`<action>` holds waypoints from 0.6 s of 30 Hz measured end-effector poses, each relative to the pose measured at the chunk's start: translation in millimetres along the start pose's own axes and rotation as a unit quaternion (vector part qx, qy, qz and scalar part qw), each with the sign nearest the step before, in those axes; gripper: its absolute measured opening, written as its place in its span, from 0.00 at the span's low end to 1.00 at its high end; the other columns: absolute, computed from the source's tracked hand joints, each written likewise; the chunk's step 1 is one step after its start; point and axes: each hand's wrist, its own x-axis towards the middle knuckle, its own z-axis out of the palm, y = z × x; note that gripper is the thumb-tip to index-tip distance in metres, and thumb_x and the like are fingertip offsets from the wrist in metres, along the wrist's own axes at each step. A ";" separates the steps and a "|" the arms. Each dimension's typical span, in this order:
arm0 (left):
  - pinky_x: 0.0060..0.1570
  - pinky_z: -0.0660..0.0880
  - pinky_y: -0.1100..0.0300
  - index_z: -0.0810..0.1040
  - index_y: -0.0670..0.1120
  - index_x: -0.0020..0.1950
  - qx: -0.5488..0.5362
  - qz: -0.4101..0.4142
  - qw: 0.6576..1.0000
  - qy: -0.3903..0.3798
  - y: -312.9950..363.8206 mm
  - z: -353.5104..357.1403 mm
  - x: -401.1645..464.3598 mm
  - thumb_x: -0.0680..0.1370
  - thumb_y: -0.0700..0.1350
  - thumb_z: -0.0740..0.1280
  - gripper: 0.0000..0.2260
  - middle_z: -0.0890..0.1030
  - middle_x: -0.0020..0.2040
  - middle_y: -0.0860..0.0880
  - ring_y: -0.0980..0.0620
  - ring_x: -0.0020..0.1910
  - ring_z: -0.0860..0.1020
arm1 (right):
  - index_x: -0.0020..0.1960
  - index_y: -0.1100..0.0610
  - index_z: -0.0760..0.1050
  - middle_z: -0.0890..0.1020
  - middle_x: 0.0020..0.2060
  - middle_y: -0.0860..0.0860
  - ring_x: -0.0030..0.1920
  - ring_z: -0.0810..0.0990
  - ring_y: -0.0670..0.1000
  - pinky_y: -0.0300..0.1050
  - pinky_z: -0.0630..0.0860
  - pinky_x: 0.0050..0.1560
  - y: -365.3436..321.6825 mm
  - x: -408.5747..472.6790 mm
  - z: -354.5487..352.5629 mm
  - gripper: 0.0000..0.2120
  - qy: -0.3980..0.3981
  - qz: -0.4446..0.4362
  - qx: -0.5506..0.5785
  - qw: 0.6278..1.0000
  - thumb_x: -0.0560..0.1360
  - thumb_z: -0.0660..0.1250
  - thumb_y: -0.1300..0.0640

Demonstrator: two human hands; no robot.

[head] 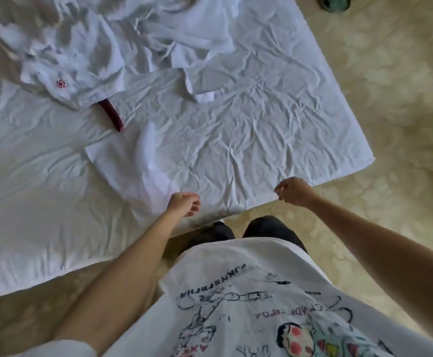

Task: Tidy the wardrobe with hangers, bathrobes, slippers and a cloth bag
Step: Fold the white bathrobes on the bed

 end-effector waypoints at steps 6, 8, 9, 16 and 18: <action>0.34 0.78 0.62 0.82 0.42 0.52 -0.082 -0.030 0.995 0.043 44.0 15.4 26.0 0.78 0.42 0.69 0.05 0.84 0.39 0.46 0.52 0.34 0.81 | 0.52 0.57 0.83 0.85 0.39 0.52 0.35 0.82 0.47 0.40 0.78 0.42 2.6 66.4 -29.7 0.07 -0.061 0.006 -0.008 0.998 0.79 0.66 0.59; 0.32 0.78 0.64 0.82 0.41 0.53 -0.102 -0.040 0.992 0.060 53.5 16.9 33.5 0.79 0.42 0.70 0.06 0.84 0.40 0.46 0.52 0.33 0.81 | 0.49 0.58 0.82 0.85 0.38 0.53 0.36 0.83 0.50 0.41 0.79 0.40 -4.3 91.2 -39.7 0.06 -0.085 0.001 -0.017 0.996 0.78 0.66 0.60; 0.31 0.78 0.65 0.82 0.41 0.53 -0.109 -0.044 0.991 0.070 59.0 16.9 36.7 0.79 0.41 0.69 0.06 0.84 0.41 0.45 0.53 0.33 0.81 | 0.47 0.59 0.83 0.86 0.38 0.54 0.36 0.84 0.52 0.40 0.79 0.39 -9.8 104.3 -46.9 0.06 -0.092 -0.004 -0.016 0.996 0.77 0.66 0.61; 0.27 0.75 0.67 0.81 0.38 0.56 -0.184 -0.080 0.969 0.143 107.2 16.0 61.4 0.80 0.40 0.69 0.07 0.83 0.42 0.44 0.53 0.32 0.80 | 0.38 0.53 0.82 0.83 0.28 0.47 0.32 0.81 0.46 0.40 0.77 0.39 -73.1 194.2 -95.9 0.12 -0.133 -0.097 -0.065 0.984 0.73 0.65 0.66; 0.27 0.75 0.67 0.81 0.39 0.54 -0.212 -0.084 0.960 0.162 125.3 6.6 77.9 0.80 0.40 0.68 0.06 0.83 0.42 0.44 0.54 0.31 0.80 | 0.36 0.49 0.82 0.82 0.26 0.44 0.35 0.83 0.47 0.39 0.77 0.41 -95.5 228.0 -102.2 0.11 -0.135 -0.111 -0.079 0.981 0.73 0.68 0.63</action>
